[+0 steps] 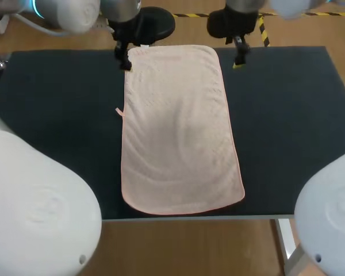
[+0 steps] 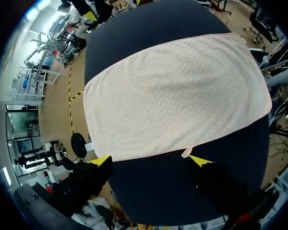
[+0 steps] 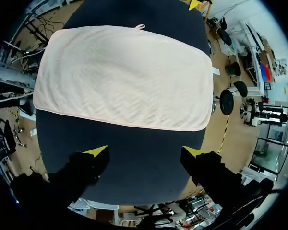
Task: Fold the towel
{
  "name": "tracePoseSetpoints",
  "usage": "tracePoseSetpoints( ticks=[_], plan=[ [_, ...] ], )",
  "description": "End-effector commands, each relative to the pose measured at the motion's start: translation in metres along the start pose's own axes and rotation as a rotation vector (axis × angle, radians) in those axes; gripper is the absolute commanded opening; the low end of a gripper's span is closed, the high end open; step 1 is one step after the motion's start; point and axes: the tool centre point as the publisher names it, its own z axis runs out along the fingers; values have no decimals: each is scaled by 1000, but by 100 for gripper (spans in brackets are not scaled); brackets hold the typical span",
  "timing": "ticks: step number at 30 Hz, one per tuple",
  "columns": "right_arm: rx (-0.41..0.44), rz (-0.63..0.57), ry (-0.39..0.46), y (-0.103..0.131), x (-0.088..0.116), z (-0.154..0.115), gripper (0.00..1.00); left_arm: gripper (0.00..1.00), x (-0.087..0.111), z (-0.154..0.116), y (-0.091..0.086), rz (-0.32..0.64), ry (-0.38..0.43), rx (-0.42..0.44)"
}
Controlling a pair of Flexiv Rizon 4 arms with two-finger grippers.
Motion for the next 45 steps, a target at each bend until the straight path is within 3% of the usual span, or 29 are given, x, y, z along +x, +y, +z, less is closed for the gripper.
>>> tracePoseSetpoints(
  ticks=[1, 7, 14, 20, 25, 38, 41, 45],
  plan=[
    [69, 10, 55, 5, -4, -3, 100, 100, 2, 3, 3, -42, 19, -12],
    [9, 51, 18, 7, 1, 5, 100, 100, 4, 17, 7, -152, 122, -21],
    [-38, 105, -27, 4, 6, 12, 100, 100, 2, 18, 6, -194, 130, -9],
    [-45, 129, -2, 9, 13, 23, 100, 100, 8, 25, -3, -197, 149, 7],
    [-44, 123, 20, 14, 23, 31, 100, 100, 25, 30, -11, -179, 190, -2],
    [-49, 83, 103, 24, 47, 72, 100, 100, 57, 74, -14, -200, 261, 8],
    [-38, 70, 112, 27, 48, 81, 100, 100, 61, 85, -17, -166, 278, 1],
    [-35, 70, 139, 29, 50, 96, 100, 100, 62, 97, -15, -188, 269, 29]
  ],
)
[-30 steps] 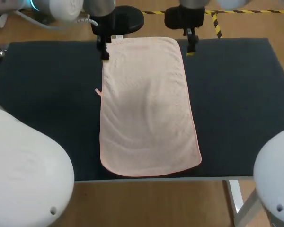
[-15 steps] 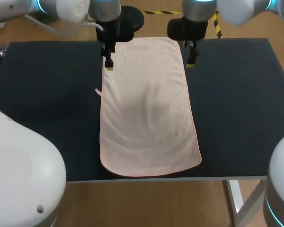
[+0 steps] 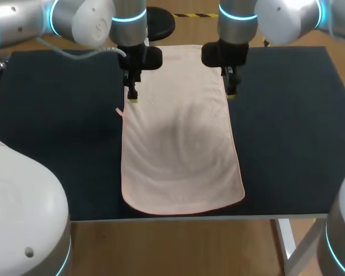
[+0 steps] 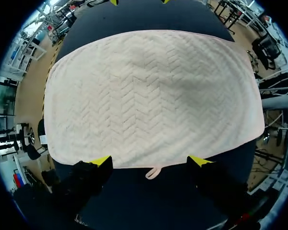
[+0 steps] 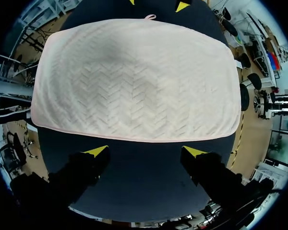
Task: Fold the towel
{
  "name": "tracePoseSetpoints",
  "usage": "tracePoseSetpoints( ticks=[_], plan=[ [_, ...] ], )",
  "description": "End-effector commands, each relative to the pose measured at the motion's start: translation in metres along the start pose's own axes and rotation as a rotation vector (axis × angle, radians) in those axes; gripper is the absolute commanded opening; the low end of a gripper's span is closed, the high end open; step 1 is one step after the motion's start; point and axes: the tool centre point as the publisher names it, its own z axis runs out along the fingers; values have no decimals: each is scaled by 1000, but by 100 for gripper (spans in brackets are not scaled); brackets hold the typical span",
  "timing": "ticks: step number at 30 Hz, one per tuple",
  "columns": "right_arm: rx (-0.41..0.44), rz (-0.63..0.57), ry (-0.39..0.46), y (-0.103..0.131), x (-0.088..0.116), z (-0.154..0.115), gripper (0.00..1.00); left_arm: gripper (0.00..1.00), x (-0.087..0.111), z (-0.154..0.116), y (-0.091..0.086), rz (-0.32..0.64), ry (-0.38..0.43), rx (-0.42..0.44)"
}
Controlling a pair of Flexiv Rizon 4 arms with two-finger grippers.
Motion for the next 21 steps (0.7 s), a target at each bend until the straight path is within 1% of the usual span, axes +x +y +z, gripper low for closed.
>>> tracePoseSetpoints(
  ticks=[1, 7, 12, 18, 20, 21],
  plan=[
    [5, 1, 30, 6, -9, 18, 100, 100, -9, 16, 2, -17, 3, 21],
    [-16, 10, 62, 10, -12, 41, 100, 100, -15, 29, 4, -11, -8, 30],
    [-14, 11, 79, 13, -15, 54, 100, 100, -15, 38, 5, -4, 10, 29],
    [-2, 11, 93, 10, -18, 64, 100, 100, -14, 52, 8, 6, 33, 26],
    [2, 9, 98, 9, -19, 67, 100, 100, -14, 54, 10, -13, 40, 44],
    [3, 10, 100, 9, -19, 68, 100, 100, -14, 54, 10, -8, 39, 32]
  ],
)
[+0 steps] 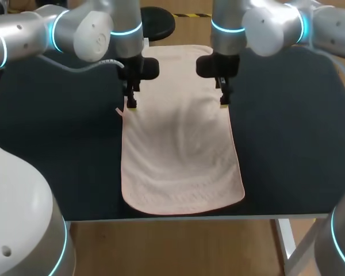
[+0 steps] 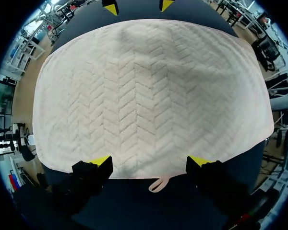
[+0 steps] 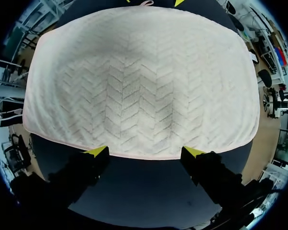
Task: Fold the towel
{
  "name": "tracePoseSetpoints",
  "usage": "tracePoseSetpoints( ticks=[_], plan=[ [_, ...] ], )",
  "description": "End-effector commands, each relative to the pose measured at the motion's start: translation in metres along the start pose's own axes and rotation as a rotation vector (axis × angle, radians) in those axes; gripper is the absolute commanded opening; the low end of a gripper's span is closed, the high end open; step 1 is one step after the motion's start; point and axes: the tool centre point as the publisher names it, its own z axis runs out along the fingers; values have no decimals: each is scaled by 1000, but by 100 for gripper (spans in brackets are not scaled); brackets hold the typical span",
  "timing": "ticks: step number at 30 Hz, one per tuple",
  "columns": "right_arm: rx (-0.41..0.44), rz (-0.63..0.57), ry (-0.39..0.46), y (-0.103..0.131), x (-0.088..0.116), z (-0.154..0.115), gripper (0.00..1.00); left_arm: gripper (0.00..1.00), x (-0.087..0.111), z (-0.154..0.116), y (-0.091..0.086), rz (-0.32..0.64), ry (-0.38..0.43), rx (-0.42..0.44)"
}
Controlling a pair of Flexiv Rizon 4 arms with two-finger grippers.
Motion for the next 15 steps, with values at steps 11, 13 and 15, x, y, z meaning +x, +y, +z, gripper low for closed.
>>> tracePoseSetpoints(
  ticks=[11, 13, 15],
  plan=[
    [12, 30, 38, 0, -8, 19, 100, 100, -9, 14, 7, -40, 21, 12],
    [10, 33, 37, 0, -9, 23, 100, 100, -9, 16, 9, -44, 19, 8],
    [7, 35, 37, 1, -9, 25, 100, 100, -10, 18, 11, -46, 11, 2]
  ],
)
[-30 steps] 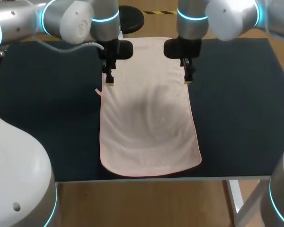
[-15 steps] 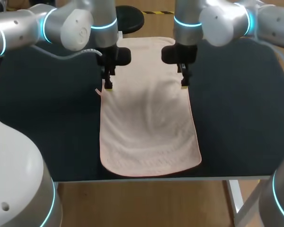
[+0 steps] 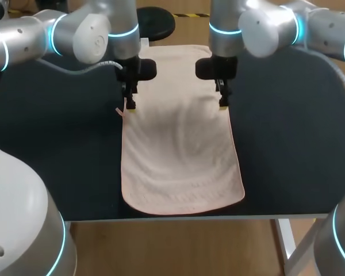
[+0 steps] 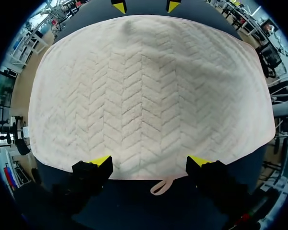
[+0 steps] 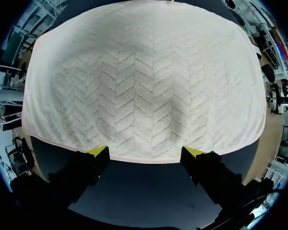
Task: Fold the towel
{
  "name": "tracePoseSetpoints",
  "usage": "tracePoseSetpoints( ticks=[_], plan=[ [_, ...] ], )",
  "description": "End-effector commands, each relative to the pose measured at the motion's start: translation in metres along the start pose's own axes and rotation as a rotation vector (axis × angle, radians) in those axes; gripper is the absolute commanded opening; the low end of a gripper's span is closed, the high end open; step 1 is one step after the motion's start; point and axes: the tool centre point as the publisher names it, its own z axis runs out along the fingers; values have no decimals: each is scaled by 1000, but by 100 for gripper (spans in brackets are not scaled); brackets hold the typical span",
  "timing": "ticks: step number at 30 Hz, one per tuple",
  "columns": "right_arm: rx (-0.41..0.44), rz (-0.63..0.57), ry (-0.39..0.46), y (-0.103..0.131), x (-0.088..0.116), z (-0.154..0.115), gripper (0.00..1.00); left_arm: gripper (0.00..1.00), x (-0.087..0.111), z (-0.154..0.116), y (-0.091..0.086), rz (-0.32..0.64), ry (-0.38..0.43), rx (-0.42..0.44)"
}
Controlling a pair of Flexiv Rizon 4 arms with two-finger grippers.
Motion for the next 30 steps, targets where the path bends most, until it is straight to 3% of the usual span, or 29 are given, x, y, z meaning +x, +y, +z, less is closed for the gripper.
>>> tracePoseSetpoints(
  ticks=[1, 16, 29, 30],
  plan=[
    [-3, 1, 5, 3, -5, 11, 100, 100, -4, 6, 2, -1, -2, -7],
    [4, 16, -2, -3, -11, 20, 100, 100, -9, 17, 3, 13, -57, -6],
    [12, 11, 0, -5, -11, 27, 100, 100, -10, 28, 1, 31, -57, -14],
    [13, 11, -1, -5, -11, 27, 100, 96, -10, 28, 2, 32, -59, -16]
  ],
)
